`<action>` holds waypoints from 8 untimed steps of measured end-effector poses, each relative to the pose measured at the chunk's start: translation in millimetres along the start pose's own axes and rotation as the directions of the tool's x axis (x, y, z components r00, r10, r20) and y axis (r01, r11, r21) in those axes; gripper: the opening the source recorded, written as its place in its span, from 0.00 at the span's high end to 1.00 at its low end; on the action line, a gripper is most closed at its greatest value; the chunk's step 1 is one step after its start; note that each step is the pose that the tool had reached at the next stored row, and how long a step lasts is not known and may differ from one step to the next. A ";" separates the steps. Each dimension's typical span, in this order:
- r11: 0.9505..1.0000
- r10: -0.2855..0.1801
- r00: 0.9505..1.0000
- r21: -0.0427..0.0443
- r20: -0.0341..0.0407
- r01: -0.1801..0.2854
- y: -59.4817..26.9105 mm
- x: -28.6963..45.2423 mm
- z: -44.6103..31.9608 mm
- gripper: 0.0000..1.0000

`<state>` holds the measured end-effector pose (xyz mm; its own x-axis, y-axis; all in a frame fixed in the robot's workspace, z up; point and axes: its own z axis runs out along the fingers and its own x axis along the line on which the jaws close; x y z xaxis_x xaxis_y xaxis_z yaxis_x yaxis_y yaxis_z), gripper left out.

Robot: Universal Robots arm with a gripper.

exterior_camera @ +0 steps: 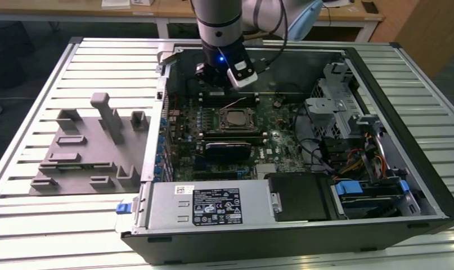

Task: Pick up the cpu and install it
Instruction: 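Install the first cpu locking lever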

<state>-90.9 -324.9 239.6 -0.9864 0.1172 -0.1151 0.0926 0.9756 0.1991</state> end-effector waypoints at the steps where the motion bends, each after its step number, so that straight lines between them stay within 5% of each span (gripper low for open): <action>1: 1.000 -0.001 1.000 0.000 0.004 0.001 -0.1 -0.2 0.7 0.89; 8: 1.000 -0.003 1.000 -0.002 0.025 0.003 -0.8 -3.1 6.0 0.89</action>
<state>-87.0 -324.9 234.0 -0.9829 0.1187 -0.1405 0.0892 0.9756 0.2004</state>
